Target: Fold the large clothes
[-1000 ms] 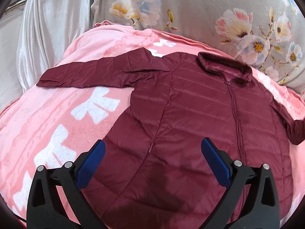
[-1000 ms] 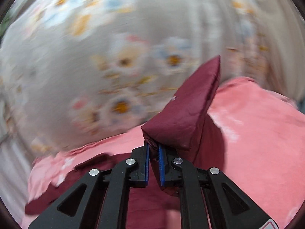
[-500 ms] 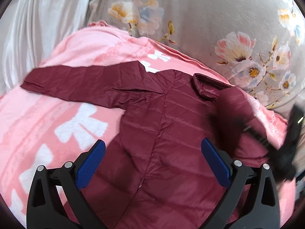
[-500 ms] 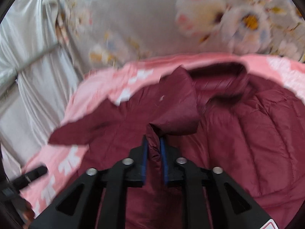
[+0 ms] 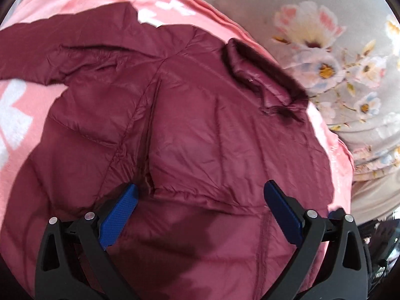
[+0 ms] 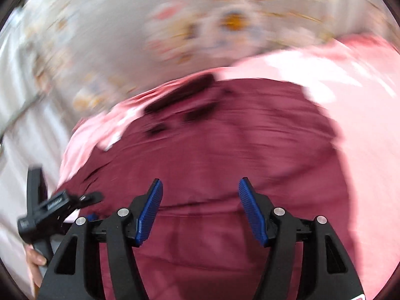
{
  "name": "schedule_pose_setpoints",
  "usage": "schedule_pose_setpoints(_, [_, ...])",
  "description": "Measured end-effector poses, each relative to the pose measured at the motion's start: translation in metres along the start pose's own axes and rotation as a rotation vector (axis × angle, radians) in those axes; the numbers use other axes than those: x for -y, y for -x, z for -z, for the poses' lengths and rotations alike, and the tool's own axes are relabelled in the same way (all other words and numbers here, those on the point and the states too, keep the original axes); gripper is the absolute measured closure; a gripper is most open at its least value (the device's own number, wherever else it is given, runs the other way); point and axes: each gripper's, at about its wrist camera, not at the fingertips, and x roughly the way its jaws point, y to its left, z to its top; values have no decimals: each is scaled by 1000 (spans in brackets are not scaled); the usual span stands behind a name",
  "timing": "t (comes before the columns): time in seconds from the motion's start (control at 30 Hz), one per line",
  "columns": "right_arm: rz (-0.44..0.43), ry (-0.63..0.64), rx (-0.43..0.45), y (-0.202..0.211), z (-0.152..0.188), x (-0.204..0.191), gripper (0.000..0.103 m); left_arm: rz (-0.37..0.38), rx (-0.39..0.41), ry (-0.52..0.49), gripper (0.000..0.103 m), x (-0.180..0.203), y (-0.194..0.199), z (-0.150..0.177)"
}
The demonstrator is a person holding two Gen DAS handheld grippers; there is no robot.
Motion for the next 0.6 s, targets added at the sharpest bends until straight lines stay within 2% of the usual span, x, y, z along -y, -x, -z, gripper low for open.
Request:
schedule_pose_setpoints(0.1, [52,-130,4,8,-3,50,40,-1,29,16,7,-2,0,-1])
schedule_pose_setpoints(0.2, [62,-212,25,10,-8,79,40,5,33,23,28,-2,-3,-8])
schedule_pose_setpoints(0.27, [72,-233,33,5,-13,86,40,-29,22,-4,71,2,-9,-15])
schedule_pose_setpoints(0.3, [67,-243,35,1,-17,90,42,-51,23,-10,77,2,-11,-18])
schedule_pose_setpoints(0.37, [70,-262,36,-7,-24,92,45,-47,42,-16,92,4,-8,-28])
schedule_pose_setpoints(0.43, [86,-281,38,-17,-35,98,55,-71,95,-40,94,9,3,-40])
schedule_pose_setpoints(0.47, [87,-287,39,-20,-38,99,67,-90,128,-54,94,13,9,-45])
schedule_pose_setpoints(0.5, [81,-297,38,-25,-43,100,85,-106,157,-68,94,15,15,-51])
schedule_pose_setpoints(0.53, [72,-302,34,-29,-46,101,94,-118,188,-81,95,18,22,-58])
schedule_pose_setpoints(0.57, [56,-303,33,-33,-50,100,99,-127,205,-88,95,20,26,-64])
schedule_pose_setpoints(0.6, [48,-294,57,-32,-53,96,100,-136,214,-90,95,19,28,-68])
